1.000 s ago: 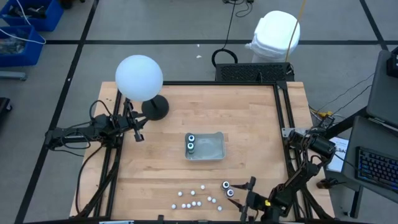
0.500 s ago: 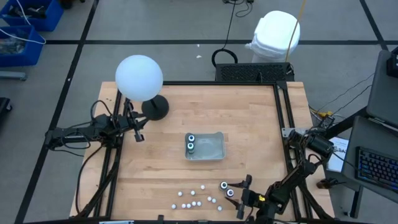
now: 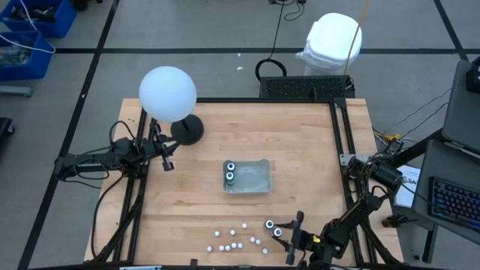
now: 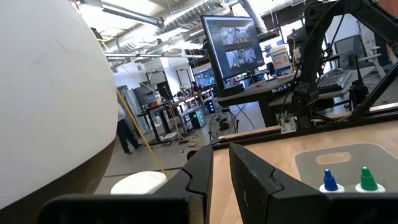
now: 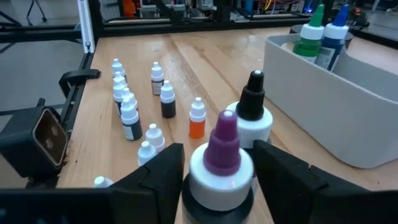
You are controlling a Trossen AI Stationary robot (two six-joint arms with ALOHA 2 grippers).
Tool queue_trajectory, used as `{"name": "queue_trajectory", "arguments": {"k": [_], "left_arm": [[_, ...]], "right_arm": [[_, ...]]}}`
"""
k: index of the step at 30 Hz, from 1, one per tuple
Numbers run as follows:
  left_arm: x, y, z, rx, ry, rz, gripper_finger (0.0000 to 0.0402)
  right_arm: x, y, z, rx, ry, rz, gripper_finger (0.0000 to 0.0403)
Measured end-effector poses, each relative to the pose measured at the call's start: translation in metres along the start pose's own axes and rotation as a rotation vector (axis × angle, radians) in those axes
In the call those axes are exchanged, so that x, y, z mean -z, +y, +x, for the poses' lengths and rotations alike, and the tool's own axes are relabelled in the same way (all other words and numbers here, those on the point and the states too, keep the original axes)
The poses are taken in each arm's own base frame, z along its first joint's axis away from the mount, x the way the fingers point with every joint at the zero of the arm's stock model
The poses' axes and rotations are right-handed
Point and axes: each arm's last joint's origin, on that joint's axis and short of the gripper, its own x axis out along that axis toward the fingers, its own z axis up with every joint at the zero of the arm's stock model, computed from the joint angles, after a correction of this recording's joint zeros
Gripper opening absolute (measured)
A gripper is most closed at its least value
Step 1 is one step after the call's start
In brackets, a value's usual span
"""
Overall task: Pick & Place food coloring
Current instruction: Put the large violet food coloring bottle into the gray bin
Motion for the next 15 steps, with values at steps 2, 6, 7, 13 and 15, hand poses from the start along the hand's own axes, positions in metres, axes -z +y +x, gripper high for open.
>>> {"name": "queue_trajectory", "arguments": {"k": [2, 6, 7, 13, 15], "left_arm": [[0.000, 0.000, 0.000, 0.000, 0.000, 0.000, 0.0063], [0.000, 0.000, 0.000, 0.000, 0.000, 0.000, 0.0063], [0.000, 0.000, 0.000, 0.000, 0.000, 0.000, 0.0063], [0.000, 0.000, 0.000, -0.001, 0.000, -0.004, 0.0063], [0.000, 0.000, 0.000, 0.000, 0.001, -0.005, 0.0063]], "right_arm": [[0.000, 0.000, 0.000, -0.005, 0.004, 0.001, 0.0158], [-0.001, 0.001, 0.000, -0.006, 0.001, 0.005, 0.0125], [-0.001, 0.001, 0.000, -0.007, 0.000, -0.001, 0.0117], [-0.011, 0.003, -0.004, -0.069, 0.030, -0.029, 0.0110], [-0.020, 0.002, -0.007, -0.090, 0.031, -0.024, 0.0110]]}}
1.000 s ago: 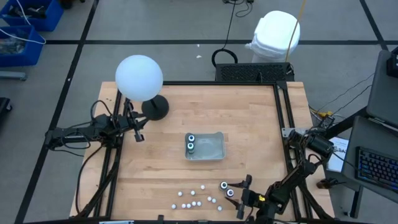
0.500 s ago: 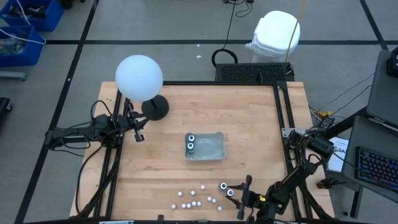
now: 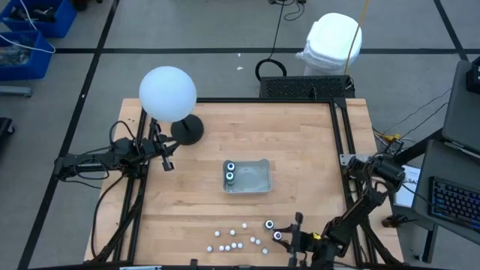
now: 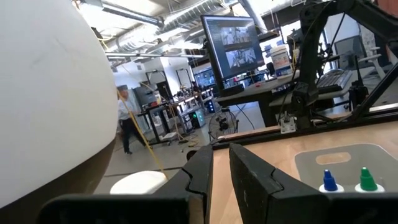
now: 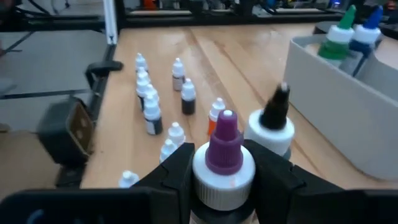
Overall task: Pick & Place food coloring
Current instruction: Put the large violet food coloring bottle into the gray bin
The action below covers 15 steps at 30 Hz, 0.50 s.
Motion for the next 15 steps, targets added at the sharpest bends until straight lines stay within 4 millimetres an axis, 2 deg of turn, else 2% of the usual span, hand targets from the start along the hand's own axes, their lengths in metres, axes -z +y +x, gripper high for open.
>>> {"name": "queue_trajectory", "arguments": {"k": [4, 9, 12, 15], "left_arm": [[0.000, 0.000, 0.000, 0.002, 0.005, 0.001, 0.0063], [0.001, 0.000, 0.000, 0.002, 0.006, 0.001, 0.0063], [0.001, 0.000, 0.000, 0.002, 0.007, 0.000, 0.0063], [0.001, 0.000, 0.000, 0.002, 0.008, 0.000, 0.0063]], "right_arm": [[-0.030, -0.003, -0.013, -0.072, -0.008, -0.024, 0.0110], [-0.093, -0.021, -0.039, -0.126, -0.104, -0.047, 0.0110], [-0.129, -0.045, -0.048, 0.006, -0.199, -0.058, 0.0110], [-0.160, -0.075, -0.046, 0.157, -0.254, -0.049, 0.0110]]}}
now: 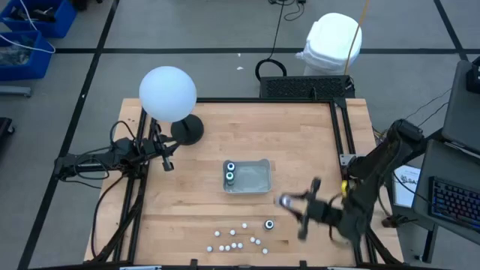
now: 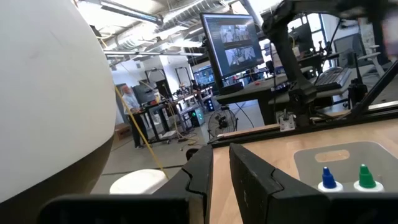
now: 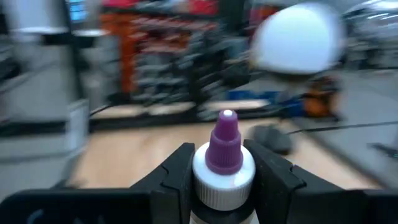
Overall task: Pick & Place food coloring
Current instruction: Put the large violet food coloring bottle into the gray bin
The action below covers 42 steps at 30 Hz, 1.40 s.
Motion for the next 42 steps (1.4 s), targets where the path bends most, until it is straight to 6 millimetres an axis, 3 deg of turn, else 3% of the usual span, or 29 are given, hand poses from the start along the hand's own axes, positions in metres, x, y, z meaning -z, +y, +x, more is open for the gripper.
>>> {"name": "queue_trajectory", "arguments": {"k": [4, 7, 11, 18, 26, 32, 42], "left_arm": [[0.002, -0.001, 0.000, 0.007, 0.020, 0.002, 0.0063], [0.003, -0.001, 0.000, 0.011, 0.029, 0.004, 0.0063], [0.003, -0.001, 0.000, 0.013, 0.033, 0.005, 0.0063], [0.004, -0.001, 0.000, 0.015, 0.037, 0.007, 0.0063], [0.004, -0.001, 0.000, 0.016, 0.039, 0.010, 0.0063], [0.003, -0.001, 0.000, 0.012, 0.031, -0.036, 0.0063], [0.001, 0.000, 0.000, 0.004, 0.009, -0.076, 0.0063]], "right_arm": [[-0.015, -0.029, 0.029, 0.047, -0.002, -0.034, 0.0110], [-0.015, -0.047, 0.058, 0.033, 0.019, -0.029, 0.0111], [0.004, -0.061, 0.102, 0.027, 0.093, -0.034, 0.0110], [0.042, -0.070, 0.151, 0.067, 0.170, -0.035, 0.0112], [0.072, -0.066, 0.182, 0.071, 0.163, -0.019, 0.0110], [0.093, -0.062, 0.191, 0.125, 0.175, -0.007, 0.0112], [0.098, -0.060, 0.193, 0.126, 0.183, 0.019, 0.0115]]}}
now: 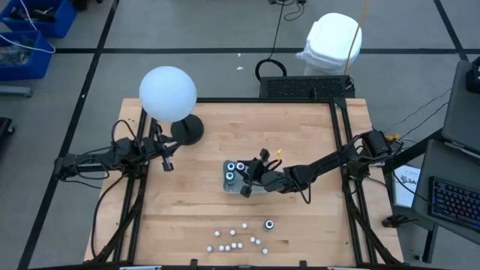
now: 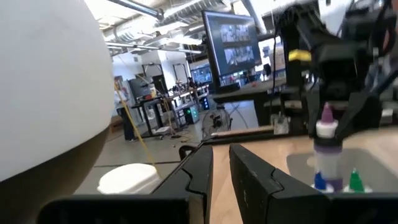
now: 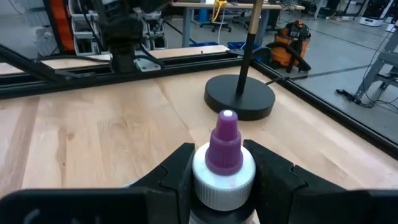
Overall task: Pick & Place food coloring
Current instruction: Put the large violet food coloring bottle into the gray bin
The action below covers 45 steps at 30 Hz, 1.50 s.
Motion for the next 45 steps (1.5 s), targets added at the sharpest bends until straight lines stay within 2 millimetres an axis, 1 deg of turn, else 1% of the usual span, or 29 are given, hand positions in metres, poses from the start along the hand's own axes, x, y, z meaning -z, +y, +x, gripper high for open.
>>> {"name": "queue_trajectory", "arguments": {"k": [6, 10, 17, 22, 26, 29, 36, 41, 45], "left_arm": [[-0.001, 0.000, 0.000, -0.003, -0.014, -0.076, 0.0063], [-0.001, 0.000, 0.000, -0.002, -0.012, -0.075, 0.0063], [-0.001, 0.001, 0.000, -0.035, -0.006, -0.011, 0.0063], [-0.001, 0.001, 0.000, -0.034, -0.005, -0.018, 0.0063], [-0.001, 0.001, 0.000, -0.022, -0.008, -0.019, 0.0063], [-0.001, 0.001, 0.000, -0.027, -0.007, -0.019, 0.0063], [-0.001, 0.001, 0.000, -0.029, -0.007, -0.021, 0.0063], [-0.001, 0.001, 0.000, -0.030, -0.010, -0.021, 0.0063], [-0.001, 0.001, 0.000, -0.030, -0.010, -0.021, 0.0063]], "right_arm": [[0.000, 0.001, 0.000, -0.023, 0.005, 0.022, 0.0112], [-0.001, 0.002, -0.001, -0.032, -0.005, 0.034, 0.0120], [-0.001, 0.003, -0.002, -0.037, -0.005, 0.023, 0.0110], [-0.001, 0.005, -0.003, -0.051, -0.006, -0.006, 0.0121], [-0.002, 0.010, -0.006, -0.098, -0.023, -0.039, 0.0113], [-0.002, 0.011, -0.008, -0.092, -0.030, -0.062, 0.0110], [-0.003, 0.008, -0.005, -0.074, -0.025, -0.015, 0.0122], [-0.001, 0.013, -0.009, -0.092, -0.021, -0.019, 0.0110], [0.000, 0.016, -0.012, -0.102, -0.017, 0.004, 0.0117]]}}
